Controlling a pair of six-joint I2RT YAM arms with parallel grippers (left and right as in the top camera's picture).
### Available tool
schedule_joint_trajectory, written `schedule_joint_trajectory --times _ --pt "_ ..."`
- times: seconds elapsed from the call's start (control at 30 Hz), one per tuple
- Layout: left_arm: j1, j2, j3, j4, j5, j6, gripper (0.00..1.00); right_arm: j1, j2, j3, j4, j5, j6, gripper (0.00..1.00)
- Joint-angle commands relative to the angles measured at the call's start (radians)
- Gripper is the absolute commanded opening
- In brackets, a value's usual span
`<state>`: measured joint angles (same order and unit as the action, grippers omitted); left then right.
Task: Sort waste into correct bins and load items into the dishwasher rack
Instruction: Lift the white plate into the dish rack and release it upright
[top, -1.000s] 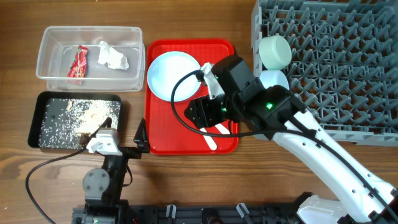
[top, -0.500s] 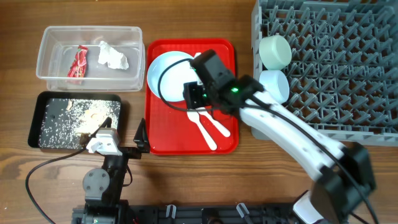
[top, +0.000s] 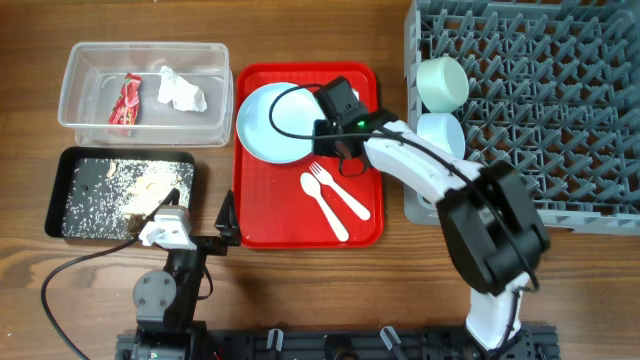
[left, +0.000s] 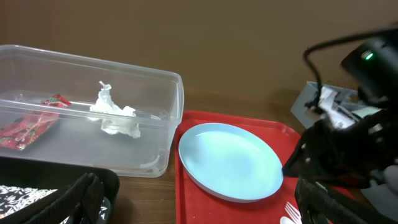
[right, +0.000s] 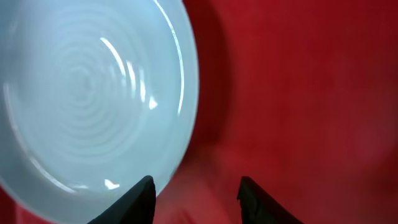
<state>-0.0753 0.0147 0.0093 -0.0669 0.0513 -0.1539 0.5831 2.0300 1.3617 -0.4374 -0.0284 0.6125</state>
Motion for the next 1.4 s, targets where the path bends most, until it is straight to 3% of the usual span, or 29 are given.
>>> schedule_joint_trajectory --times 0.0,0.17,0.3,0.5,0.87,1.17,1.3,1.37 --pt "0.009 -0.005 -0.004 -0.005 0.010 0.016 1.00 0.005 0.028 -0.002 0.043 -0.039 0.017 0.45" --pt "0.009 -0.005 -0.004 -0.005 0.010 0.016 1.00 0.005 0.043 -0.002 0.065 -0.003 0.046 0.38" --pt "0.009 -0.005 -0.004 -0.005 0.010 0.016 1.00 0.005 0.065 -0.002 0.050 0.027 0.071 0.22" --pt "0.009 -0.005 -0.004 -0.005 0.010 0.016 1.00 0.003 0.027 0.000 0.000 0.117 0.068 0.07" --pt "0.009 -0.005 -0.004 -0.005 0.010 0.016 1.00 -0.004 -0.440 0.000 -0.063 0.310 -0.125 0.04" --pt "0.009 -0.005 -0.004 -0.005 0.010 0.016 1.00 -0.083 -0.795 0.000 -0.404 0.953 -0.168 0.04" --pt "0.009 -0.005 -0.004 -0.005 0.010 0.016 1.00 -0.139 -0.856 0.000 -0.513 1.233 -0.180 0.04" --pt "0.009 -0.005 -0.004 -0.005 0.010 0.016 1.00 -0.164 -0.852 -0.002 -0.525 1.294 -0.262 0.04"
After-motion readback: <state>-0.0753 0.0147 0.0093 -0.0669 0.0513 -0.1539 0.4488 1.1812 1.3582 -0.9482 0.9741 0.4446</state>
